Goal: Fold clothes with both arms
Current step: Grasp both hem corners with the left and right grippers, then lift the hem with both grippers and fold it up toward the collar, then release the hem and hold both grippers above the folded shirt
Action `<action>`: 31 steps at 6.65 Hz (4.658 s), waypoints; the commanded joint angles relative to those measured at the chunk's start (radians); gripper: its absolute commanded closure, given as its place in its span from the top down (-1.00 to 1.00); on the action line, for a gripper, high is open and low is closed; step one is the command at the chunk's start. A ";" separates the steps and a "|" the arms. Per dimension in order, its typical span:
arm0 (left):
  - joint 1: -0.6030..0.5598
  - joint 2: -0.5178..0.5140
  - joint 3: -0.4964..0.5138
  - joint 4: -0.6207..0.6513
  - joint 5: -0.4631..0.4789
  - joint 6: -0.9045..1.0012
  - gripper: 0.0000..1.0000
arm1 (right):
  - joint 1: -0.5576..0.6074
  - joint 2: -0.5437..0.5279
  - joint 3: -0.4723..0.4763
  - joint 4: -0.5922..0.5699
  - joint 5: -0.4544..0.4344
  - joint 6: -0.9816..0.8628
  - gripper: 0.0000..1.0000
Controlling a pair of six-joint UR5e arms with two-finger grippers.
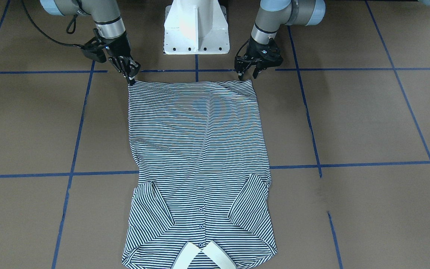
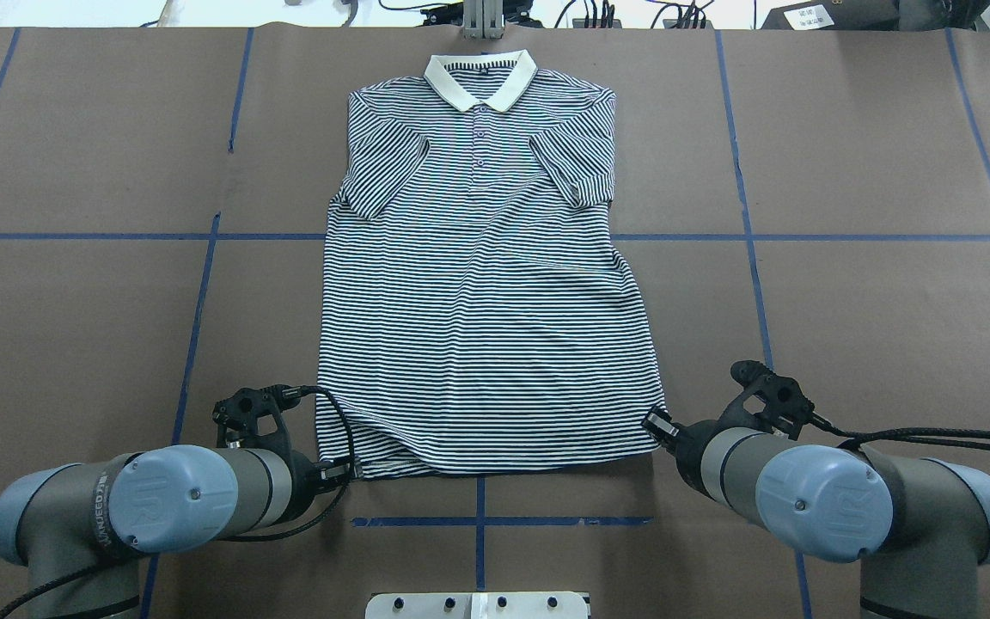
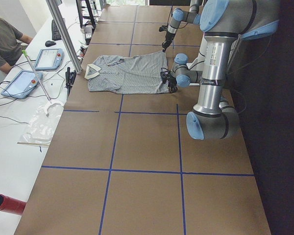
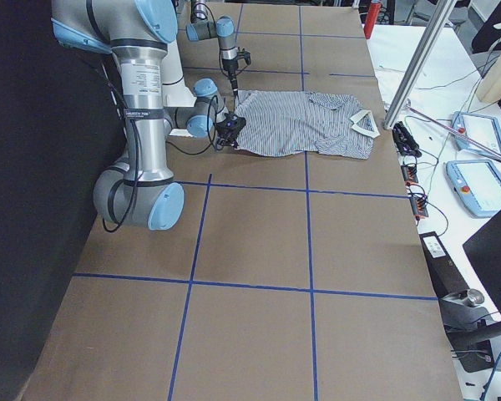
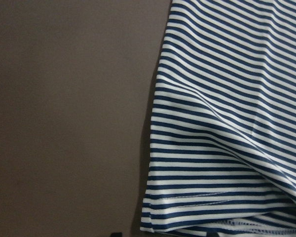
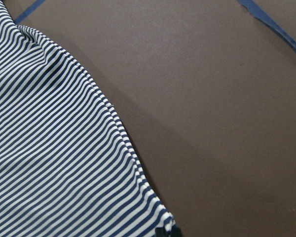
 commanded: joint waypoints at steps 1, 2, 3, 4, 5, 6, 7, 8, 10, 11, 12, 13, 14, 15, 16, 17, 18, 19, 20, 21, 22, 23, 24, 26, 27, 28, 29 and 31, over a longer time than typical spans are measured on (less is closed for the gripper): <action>-0.007 -0.003 0.008 0.008 0.021 0.006 0.25 | 0.001 -0.002 0.000 0.000 -0.001 0.000 -1.00; -0.005 -0.004 0.008 0.016 0.023 0.006 -0.07 | 0.001 -0.002 0.002 0.000 -0.001 0.000 -1.00; -0.007 -0.003 0.006 0.016 0.023 0.006 -0.99 | 0.000 -0.002 0.002 0.000 -0.001 0.000 -1.00; -0.005 -0.004 0.005 0.016 0.023 0.008 -1.00 | 0.001 -0.002 0.002 0.000 -0.001 0.000 -1.00; -0.007 -0.010 -0.009 0.017 0.020 0.006 -1.00 | 0.001 -0.003 0.003 0.000 -0.001 0.000 -1.00; -0.007 -0.032 -0.041 0.067 0.018 0.005 -1.00 | -0.002 -0.023 0.014 0.000 -0.001 0.000 -1.00; -0.007 -0.032 -0.096 0.106 0.020 -0.004 -1.00 | -0.016 -0.047 0.052 0.000 -0.001 0.002 -1.00; 0.002 0.002 -0.163 0.109 0.020 -0.015 -1.00 | -0.040 -0.122 0.125 0.000 0.001 0.005 -1.00; 0.031 0.016 -0.205 0.117 0.012 -0.075 -1.00 | -0.092 -0.190 0.204 0.000 -0.001 0.030 -1.00; 0.031 0.017 -0.227 0.117 -0.008 -0.092 -1.00 | -0.099 -0.193 0.241 -0.023 -0.001 0.047 -1.00; 0.031 0.022 -0.259 0.117 -0.021 -0.093 -1.00 | -0.106 -0.192 0.291 -0.114 -0.001 0.055 -1.00; 0.030 0.019 -0.291 0.117 -0.022 -0.093 -1.00 | -0.082 -0.183 0.317 -0.138 -0.004 0.058 -1.00; -0.001 0.005 -0.272 0.117 -0.015 -0.074 -1.00 | -0.032 -0.166 0.305 -0.138 -0.002 0.043 -1.00; -0.134 -0.066 -0.227 0.120 -0.023 0.009 -1.00 | 0.063 -0.058 0.258 -0.152 0.009 -0.007 -1.00; -0.225 -0.110 -0.157 0.123 -0.026 0.087 -1.00 | 0.151 0.095 0.165 -0.222 0.016 -0.103 -1.00; -0.299 -0.186 -0.044 0.120 -0.026 0.153 -1.00 | 0.270 0.242 0.026 -0.257 0.107 -0.177 -1.00; -0.364 -0.249 0.073 0.105 -0.025 0.210 -1.00 | 0.371 0.321 -0.104 -0.244 0.169 -0.246 -1.00; -0.415 -0.292 0.182 0.053 -0.023 0.268 -1.00 | 0.428 0.398 -0.239 -0.241 0.176 -0.308 -1.00; -0.467 -0.321 0.310 -0.049 -0.023 0.301 -1.00 | 0.494 0.499 -0.411 -0.201 0.194 -0.331 -1.00; -0.502 -0.369 0.447 -0.146 -0.022 0.337 -1.00 | 0.542 0.582 -0.589 -0.137 0.203 -0.368 -1.00; -0.515 -0.400 0.532 -0.188 -0.020 0.345 -1.00 | 0.568 0.648 -0.733 -0.064 0.211 -0.382 -1.00; -0.518 -0.417 0.580 -0.208 -0.017 0.347 -1.00 | 0.576 0.697 -0.850 -0.023 0.211 -0.411 -1.00; -0.522 -0.420 0.638 -0.269 -0.014 0.364 -1.00 | 0.579 0.734 -0.923 0.001 0.213 -0.434 -1.00; -0.522 -0.435 0.712 -0.345 -0.011 0.367 -1.00 | 0.581 0.741 -1.010 0.089 0.211 -0.434 -1.00; -0.524 -0.450 0.730 -0.345 -0.011 0.367 -1.00 | 0.582 0.739 -1.029 0.095 0.211 -0.436 -1.00; -0.524 -0.460 0.747 -0.345 -0.012 0.377 -1.00 | 0.582 0.741 -1.038 0.103 0.211 -0.434 -1.00; -0.533 -0.461 0.747 -0.346 -0.012 0.390 -1.00 | 0.590 0.741 -1.040 0.103 0.213 -0.436 -1.00; -0.550 -0.470 0.759 -0.346 -0.012 0.417 -1.00 | 0.595 0.753 -1.054 0.104 0.213 -0.436 -1.00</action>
